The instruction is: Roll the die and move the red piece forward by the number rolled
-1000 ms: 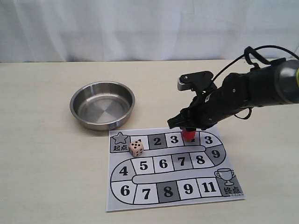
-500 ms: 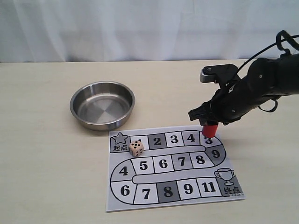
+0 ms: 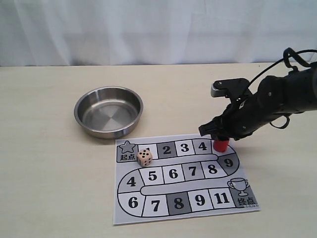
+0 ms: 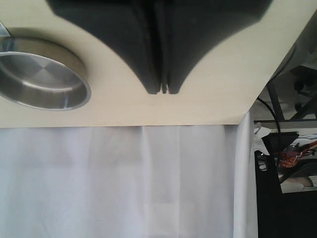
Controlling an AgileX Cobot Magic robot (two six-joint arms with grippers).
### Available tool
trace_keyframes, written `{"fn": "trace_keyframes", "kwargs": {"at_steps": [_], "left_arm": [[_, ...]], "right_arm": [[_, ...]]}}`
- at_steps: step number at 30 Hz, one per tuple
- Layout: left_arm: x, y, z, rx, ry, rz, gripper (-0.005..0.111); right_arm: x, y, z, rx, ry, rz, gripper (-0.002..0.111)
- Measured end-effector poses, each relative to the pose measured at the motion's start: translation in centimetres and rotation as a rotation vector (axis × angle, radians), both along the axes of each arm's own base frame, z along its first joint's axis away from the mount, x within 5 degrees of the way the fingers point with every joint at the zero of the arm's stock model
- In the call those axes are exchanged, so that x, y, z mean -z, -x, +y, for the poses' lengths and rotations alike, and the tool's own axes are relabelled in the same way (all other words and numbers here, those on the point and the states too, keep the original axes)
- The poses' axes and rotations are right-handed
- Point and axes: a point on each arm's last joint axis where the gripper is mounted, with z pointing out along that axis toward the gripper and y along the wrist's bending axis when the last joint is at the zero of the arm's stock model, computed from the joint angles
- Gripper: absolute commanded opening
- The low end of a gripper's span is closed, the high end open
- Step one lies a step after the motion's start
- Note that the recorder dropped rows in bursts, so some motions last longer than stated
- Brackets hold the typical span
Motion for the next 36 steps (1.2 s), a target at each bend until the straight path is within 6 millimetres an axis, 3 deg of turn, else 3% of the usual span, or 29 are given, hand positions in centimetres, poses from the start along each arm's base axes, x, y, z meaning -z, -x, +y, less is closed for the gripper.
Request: {"fn": "trace_keyframes", "kwargs": {"at_steps": [6, 18, 22, 28, 30, 36], "left_arm": [[0.0, 0.0, 0.0, 0.000, 0.000, 0.000, 0.000], [0.0, 0.0, 0.0, 0.000, 0.000, 0.000, 0.000], [0.0, 0.0, 0.0, 0.000, 0.000, 0.000, 0.000], [0.0, 0.0, 0.0, 0.000, 0.000, 0.000, 0.000], [0.0, 0.0, 0.0, 0.000, 0.000, 0.000, 0.000], [0.0, 0.0, 0.0, 0.000, 0.000, 0.000, 0.000]], "right_arm": [[0.1, 0.0, 0.0, 0.006, -0.003, -0.025, 0.007], [0.0, 0.0, 0.0, 0.009, -0.005, -0.026, 0.055], [-0.4, 0.1, -0.1, 0.019, -0.013, -0.035, 0.065], [-0.8, 0.1, -0.1, 0.021, -0.017, -0.045, 0.065], [-2.0, 0.2, -0.1, 0.020, -0.024, -0.072, 0.063], [-8.1, 1.6, -0.4, 0.012, -0.062, -0.201, 0.026]]}}
